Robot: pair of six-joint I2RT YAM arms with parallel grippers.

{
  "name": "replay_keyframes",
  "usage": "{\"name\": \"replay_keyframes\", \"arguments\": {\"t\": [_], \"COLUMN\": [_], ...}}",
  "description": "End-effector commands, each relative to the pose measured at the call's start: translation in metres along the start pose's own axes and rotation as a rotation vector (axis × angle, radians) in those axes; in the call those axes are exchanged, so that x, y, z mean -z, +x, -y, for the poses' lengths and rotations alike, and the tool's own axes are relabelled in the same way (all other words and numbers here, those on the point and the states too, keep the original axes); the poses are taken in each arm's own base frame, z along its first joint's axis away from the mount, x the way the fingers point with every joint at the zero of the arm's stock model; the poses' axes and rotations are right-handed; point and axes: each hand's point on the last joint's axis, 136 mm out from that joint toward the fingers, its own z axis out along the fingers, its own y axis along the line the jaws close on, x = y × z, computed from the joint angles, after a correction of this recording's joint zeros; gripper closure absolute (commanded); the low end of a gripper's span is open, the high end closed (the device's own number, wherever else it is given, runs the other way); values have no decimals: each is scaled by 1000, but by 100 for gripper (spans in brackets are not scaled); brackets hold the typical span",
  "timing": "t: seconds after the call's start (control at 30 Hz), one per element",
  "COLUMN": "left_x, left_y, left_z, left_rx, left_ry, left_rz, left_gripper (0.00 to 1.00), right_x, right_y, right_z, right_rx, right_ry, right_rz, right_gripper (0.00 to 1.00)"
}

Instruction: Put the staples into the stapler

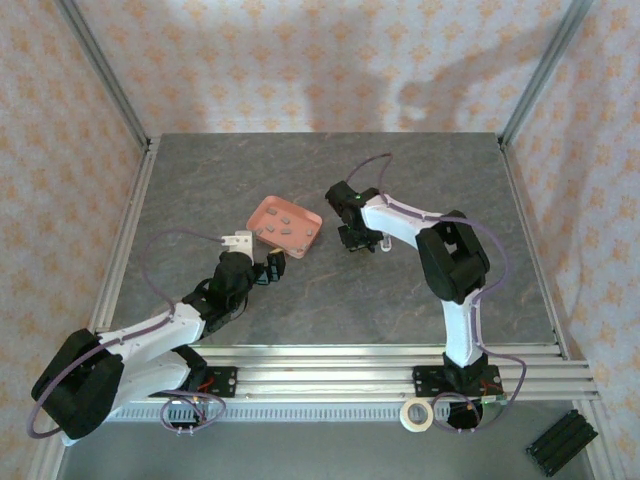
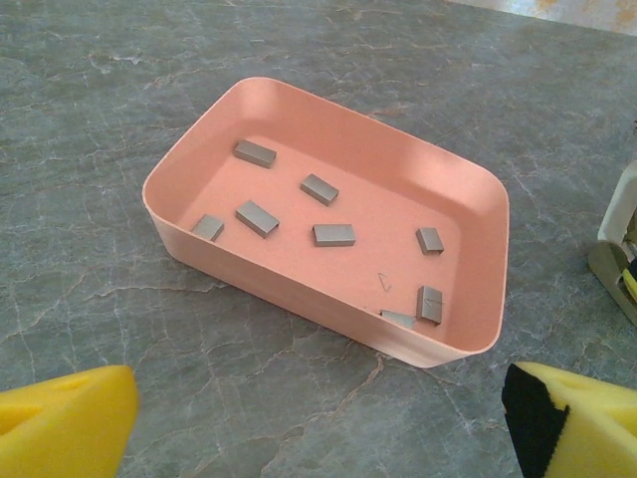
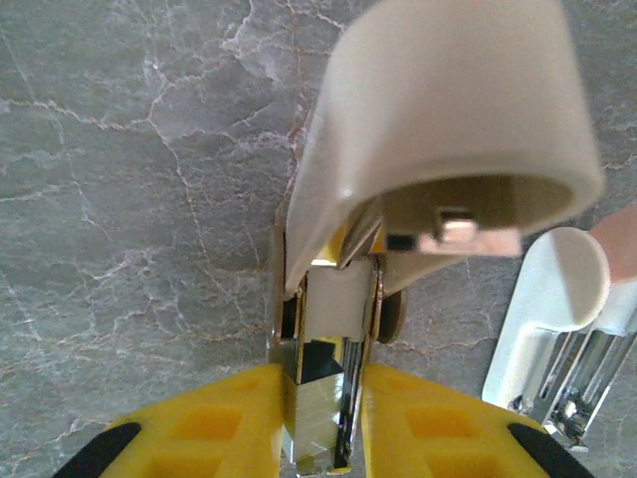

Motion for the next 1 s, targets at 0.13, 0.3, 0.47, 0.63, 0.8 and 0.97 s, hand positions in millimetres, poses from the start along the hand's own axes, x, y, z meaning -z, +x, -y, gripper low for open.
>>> {"name": "replay_keyframes", "arguments": {"t": [0.13,0.3,0.47,0.63,0.8,0.97], "left_x": [1,1,0,0,1,2], "left_y": [-3,-4,-5,-6,-6,-7], "left_z": [-7,-6,-6,-4,-4,-4], "left_rx": [-11,-11,-11,-12,-10,-9], "left_ry": [-23,-21,-20,-13,-10,-8], "left_rz": [23,25,26,27,28,30], "left_gripper": [5,5,5,5,5,5], "right_x": [-11,-12,-1,12,24,31], "right_y": [8,9,3,-2,-5,-3], "right_z": [3,4,5,6,7,7], "right_rx": [25,29,26,19,-2,-18], "right_ry": [27,40,40,37,19,1], "right_rz": [-54,-51,-16,19,48,55], "right_gripper": [75,79,82,83,83,83]}}
